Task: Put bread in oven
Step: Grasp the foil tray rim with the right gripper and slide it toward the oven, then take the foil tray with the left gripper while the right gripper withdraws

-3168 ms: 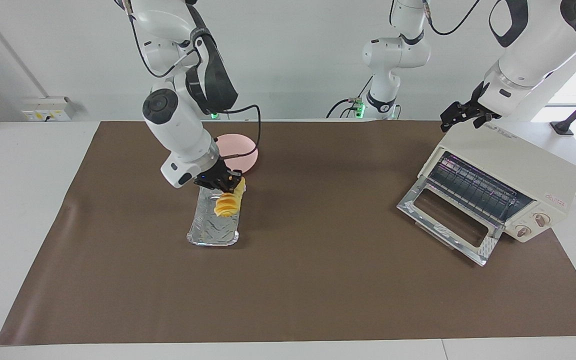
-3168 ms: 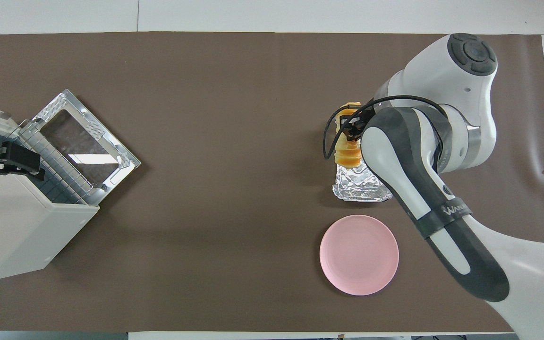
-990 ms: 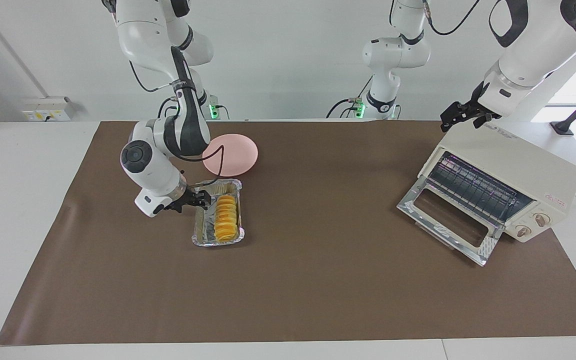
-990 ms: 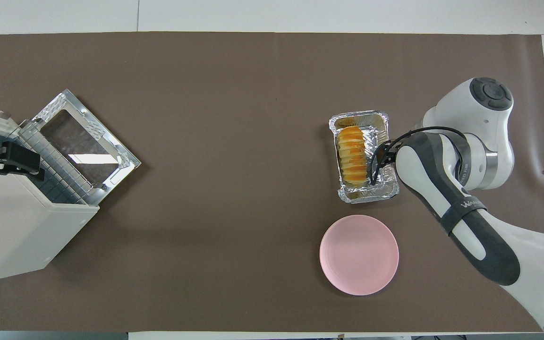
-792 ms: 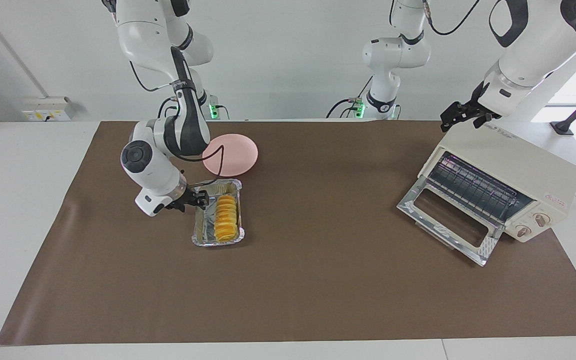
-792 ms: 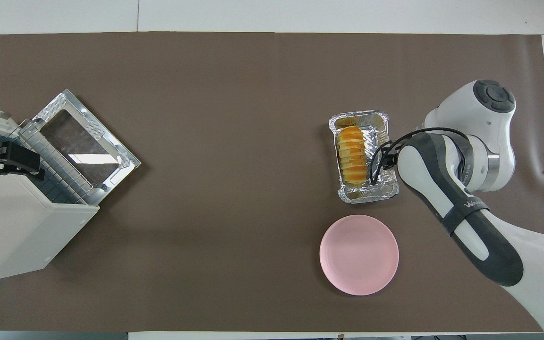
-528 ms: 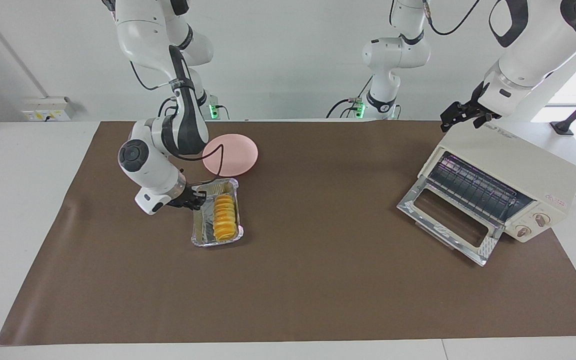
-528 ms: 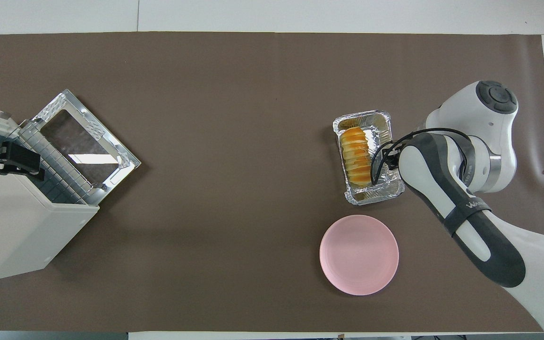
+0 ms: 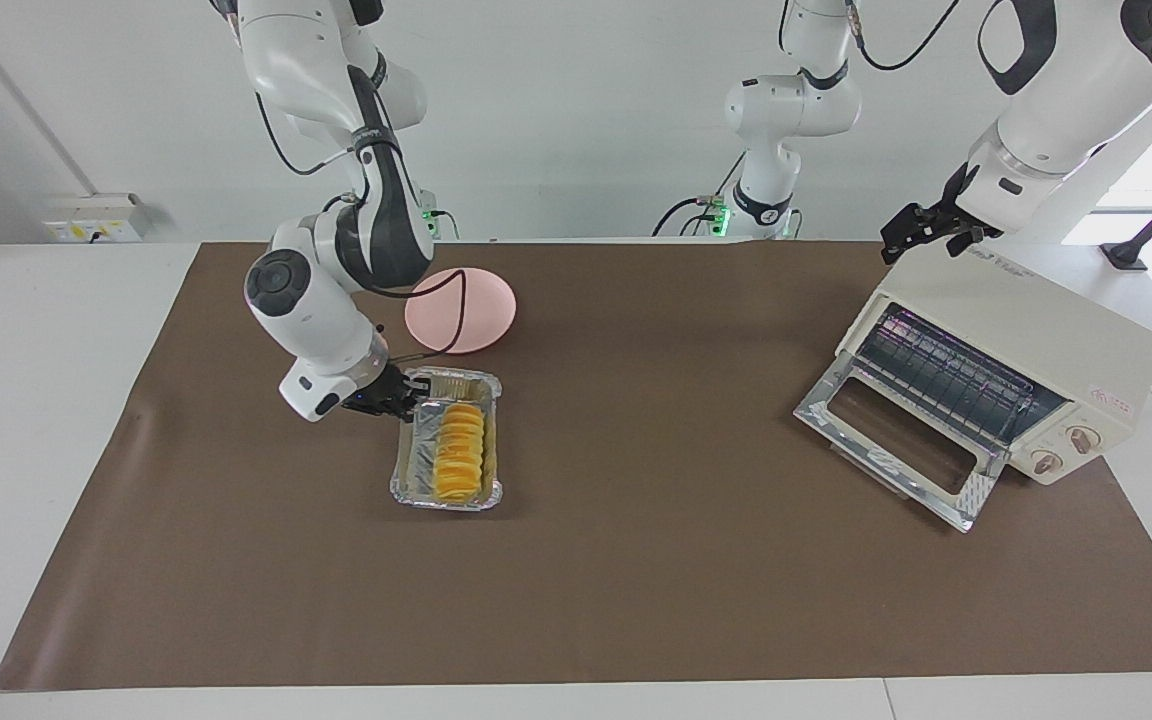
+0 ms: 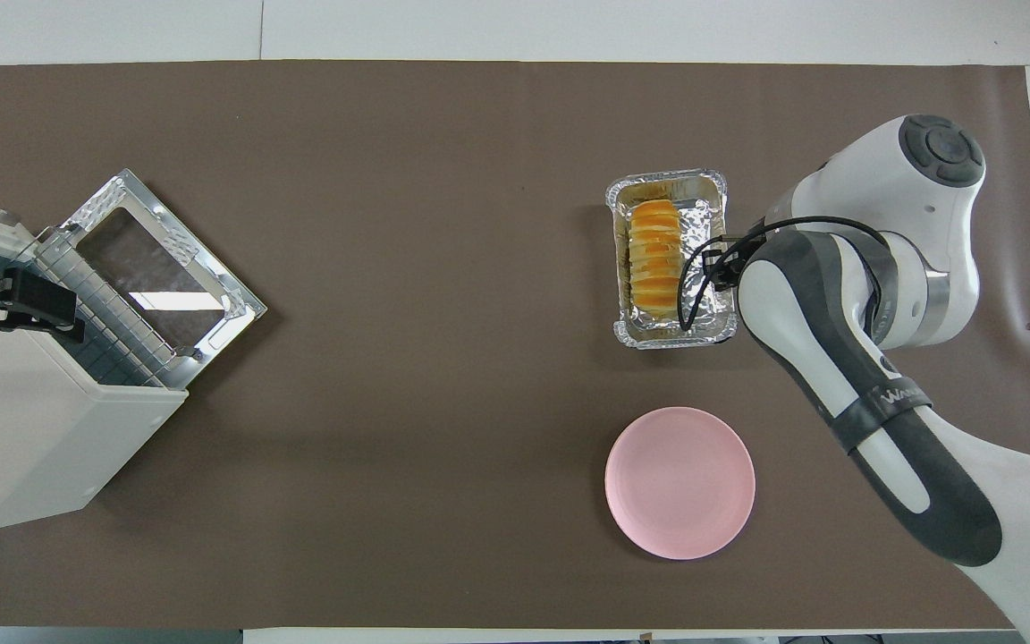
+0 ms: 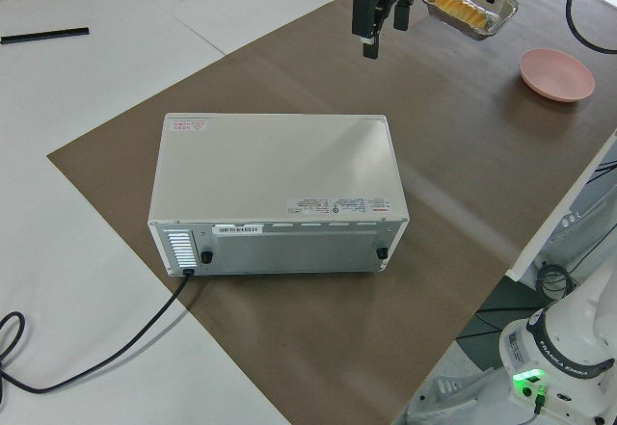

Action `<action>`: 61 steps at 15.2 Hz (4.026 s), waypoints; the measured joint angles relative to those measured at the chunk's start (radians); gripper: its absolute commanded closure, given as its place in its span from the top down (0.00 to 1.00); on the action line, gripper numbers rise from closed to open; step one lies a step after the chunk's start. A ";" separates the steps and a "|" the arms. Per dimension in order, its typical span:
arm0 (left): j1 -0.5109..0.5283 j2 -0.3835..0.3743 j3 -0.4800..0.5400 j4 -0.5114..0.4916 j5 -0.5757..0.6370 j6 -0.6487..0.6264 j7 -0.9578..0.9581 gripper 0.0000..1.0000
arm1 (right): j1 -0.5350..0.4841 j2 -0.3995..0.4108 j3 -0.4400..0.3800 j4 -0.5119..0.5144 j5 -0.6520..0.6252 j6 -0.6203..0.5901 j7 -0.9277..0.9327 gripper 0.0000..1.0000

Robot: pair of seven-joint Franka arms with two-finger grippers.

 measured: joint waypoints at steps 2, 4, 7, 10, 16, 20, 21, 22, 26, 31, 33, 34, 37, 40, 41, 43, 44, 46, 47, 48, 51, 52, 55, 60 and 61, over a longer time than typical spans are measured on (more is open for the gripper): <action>0.000 0.000 0.000 0.000 0.000 0.000 0.000 1.00 | 0.078 0.006 0.002 0.090 0.001 -0.029 0.103 0.00; 0.000 0.000 0.000 0.000 0.000 0.000 0.000 1.00 | 0.174 0.027 0.005 0.147 0.002 -0.028 0.222 0.00; 0.000 0.000 0.000 0.000 0.000 0.000 0.000 1.00 | 0.303 0.087 0.007 0.186 0.011 0.023 0.347 0.00; 0.000 0.000 0.000 0.000 0.000 0.000 0.000 1.00 | 0.366 0.154 0.007 0.199 0.048 0.121 0.398 0.00; 0.000 0.000 0.000 0.000 0.000 0.000 0.000 1.00 | 0.415 0.234 0.007 0.208 0.101 0.262 0.466 0.00; 0.000 0.000 0.000 0.000 0.000 0.000 0.000 1.00 | 0.421 0.240 0.004 0.209 0.101 0.268 0.473 0.00; 0.000 0.000 0.000 0.000 0.000 0.000 0.000 1.00 | 0.421 0.244 0.003 0.209 0.101 0.270 0.473 0.00; 0.000 0.000 0.000 0.000 0.000 0.000 0.000 1.00 | 0.421 0.248 0.003 0.209 0.101 0.272 0.473 0.22; 0.000 0.000 -0.003 0.000 0.000 0.000 0.000 1.00 | 0.421 0.255 0.000 0.210 0.095 0.266 0.473 1.00; -0.039 -0.002 -0.019 -0.001 0.000 0.069 -0.042 1.00 | 0.413 0.236 -0.012 0.251 0.086 0.155 0.473 1.00; -0.074 0.007 -0.023 -0.004 -0.001 0.100 -0.050 1.00 | 0.387 0.190 -0.019 0.274 0.065 0.090 0.466 1.00; -0.099 0.020 -0.025 -0.004 -0.001 0.120 -0.052 1.00 | 0.365 0.155 -0.019 0.278 0.041 0.051 0.448 1.00; -0.188 0.084 -0.030 -0.004 -0.008 0.211 -0.074 1.00 | 0.285 0.043 -0.020 0.279 -0.037 -0.074 0.327 1.00; -0.278 0.192 -0.031 -0.004 -0.015 0.357 -0.171 1.00 | 0.191 -0.046 -0.022 0.263 -0.069 -0.187 0.176 1.00; -0.306 0.230 -0.032 -0.004 -0.015 0.407 -0.195 1.00 | 0.155 -0.075 -0.022 0.254 -0.069 -0.227 0.118 1.00; -0.355 0.286 -0.032 -0.005 -0.015 0.481 -0.219 1.00 | 0.080 -0.140 -0.024 0.225 -0.070 -0.310 0.009 1.00; -0.376 0.307 -0.032 -0.005 -0.015 0.514 -0.222 1.00 | 0.046 -0.175 -0.025 0.201 -0.070 -0.344 -0.030 1.00; -0.415 0.342 -0.032 -0.008 -0.015 0.574 -0.225 1.00 | -0.008 -0.246 -0.025 0.141 -0.079 -0.370 -0.094 1.00; -0.436 0.360 -0.031 -0.011 -0.007 0.592 -0.225 1.00 | -0.030 -0.276 -0.025 0.112 -0.094 -0.378 -0.126 1.00; -0.465 0.380 -0.030 -0.011 0.016 0.606 -0.228 1.00 | -0.048 -0.301 -0.025 0.087 -0.107 -0.396 -0.151 1.00; -0.541 0.410 -0.029 -0.003 0.084 0.618 -0.308 1.00 | -0.086 -0.349 -0.025 0.031 -0.112 -0.417 -0.170 1.00; -0.545 0.410 -0.028 -0.003 0.089 0.613 -0.318 1.00 | -0.090 -0.353 -0.025 0.024 -0.113 -0.416 -0.171 1.00; -0.538 0.413 -0.013 -0.009 0.092 0.614 -0.319 1.00 | -0.092 -0.354 -0.025 0.027 -0.157 -0.414 -0.171 0.90; -0.542 0.490 -0.017 -0.016 0.092 0.690 -0.320 1.00 | -0.093 -0.353 -0.025 0.038 -0.178 -0.422 -0.171 0.91; -0.544 0.502 -0.019 -0.016 0.092 0.694 -0.321 1.00 | -0.094 -0.353 -0.025 0.039 -0.178 -0.428 -0.171 0.91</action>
